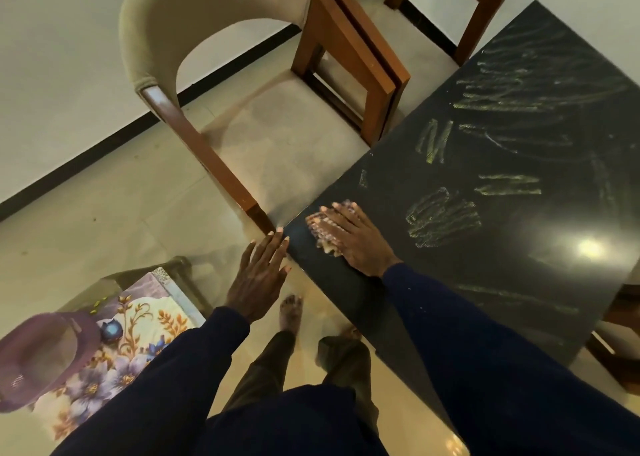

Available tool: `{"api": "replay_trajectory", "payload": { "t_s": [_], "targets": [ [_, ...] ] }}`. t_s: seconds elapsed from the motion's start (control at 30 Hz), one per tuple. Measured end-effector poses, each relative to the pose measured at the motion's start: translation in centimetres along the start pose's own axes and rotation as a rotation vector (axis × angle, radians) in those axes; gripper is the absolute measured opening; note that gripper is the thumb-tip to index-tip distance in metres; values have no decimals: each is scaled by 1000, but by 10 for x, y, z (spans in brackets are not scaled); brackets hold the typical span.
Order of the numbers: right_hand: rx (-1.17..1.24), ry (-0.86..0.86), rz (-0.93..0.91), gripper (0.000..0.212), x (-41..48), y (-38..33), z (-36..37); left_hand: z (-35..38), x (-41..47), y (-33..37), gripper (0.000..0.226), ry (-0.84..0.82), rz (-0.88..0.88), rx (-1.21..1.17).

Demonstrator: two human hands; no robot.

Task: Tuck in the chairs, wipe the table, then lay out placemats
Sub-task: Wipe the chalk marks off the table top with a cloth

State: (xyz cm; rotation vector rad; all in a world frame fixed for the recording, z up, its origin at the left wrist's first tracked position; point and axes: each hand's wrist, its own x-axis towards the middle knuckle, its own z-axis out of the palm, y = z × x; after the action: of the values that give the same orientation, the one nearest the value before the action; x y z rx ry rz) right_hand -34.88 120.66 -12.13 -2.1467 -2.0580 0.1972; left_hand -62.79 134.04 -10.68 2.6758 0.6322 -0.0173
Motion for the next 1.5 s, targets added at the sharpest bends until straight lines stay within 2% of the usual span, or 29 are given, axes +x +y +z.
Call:
{"api": "replay_trajectory", "payload": {
  "t_s": [0.03,0.13,0.23,0.3,0.37,0.43,0.47,0.53,0.63,0.7,0.77,0.9,1.03,1.17,1.23,1.37,1.43,1.5],
  "targets": [
    [-14,40,94,79,-12,14,-3,2,0,-3,58,7,1,4],
    [-2,182,531,82,-10,47,-17,8,1,-8,57,13,20,50],
    [-19,175,707,81,34,60,-23,15,8,0,59,-8,97,115],
    [4,131,636,80,58,57,-22,18,15,8,69,-14,104,141],
    [9,57,379,81,61,55,-19,16,24,15,77,-37,86,153],
    [-34,6,109,71,45,68,-17,13,31,19,78,-41,81,149],
    [-61,8,67,68,34,81,-18,12,33,20,78,-39,86,148],
    [-90,69,208,73,24,107,-24,13,37,19,75,-32,82,156],
    [-57,181,631,78,42,122,-31,15,40,20,65,-25,71,140],
    [-34,186,744,78,65,115,-32,18,41,21,64,-31,67,124],
    [-22,159,682,82,81,96,-27,19,40,23,64,-31,64,129],
    [16,88,362,87,67,34,-8,14,38,24,68,-17,49,146],
    [120,-14,254,87,0,-24,3,7,24,18,51,90,-11,128],
    [34,-147,-47,79,-61,1,-8,4,13,11,54,112,-38,85],
    [1,-69,76,80,-61,27,-16,3,12,8,57,88,-14,81],
    [-11,145,720,86,-11,24,-15,3,14,7,55,69,18,63],
    [-1,173,791,90,18,-4,-8,2,14,10,56,73,6,66],
    [23,152,658,90,34,-40,-1,1,13,12,57,81,-5,60]
  ]
}}
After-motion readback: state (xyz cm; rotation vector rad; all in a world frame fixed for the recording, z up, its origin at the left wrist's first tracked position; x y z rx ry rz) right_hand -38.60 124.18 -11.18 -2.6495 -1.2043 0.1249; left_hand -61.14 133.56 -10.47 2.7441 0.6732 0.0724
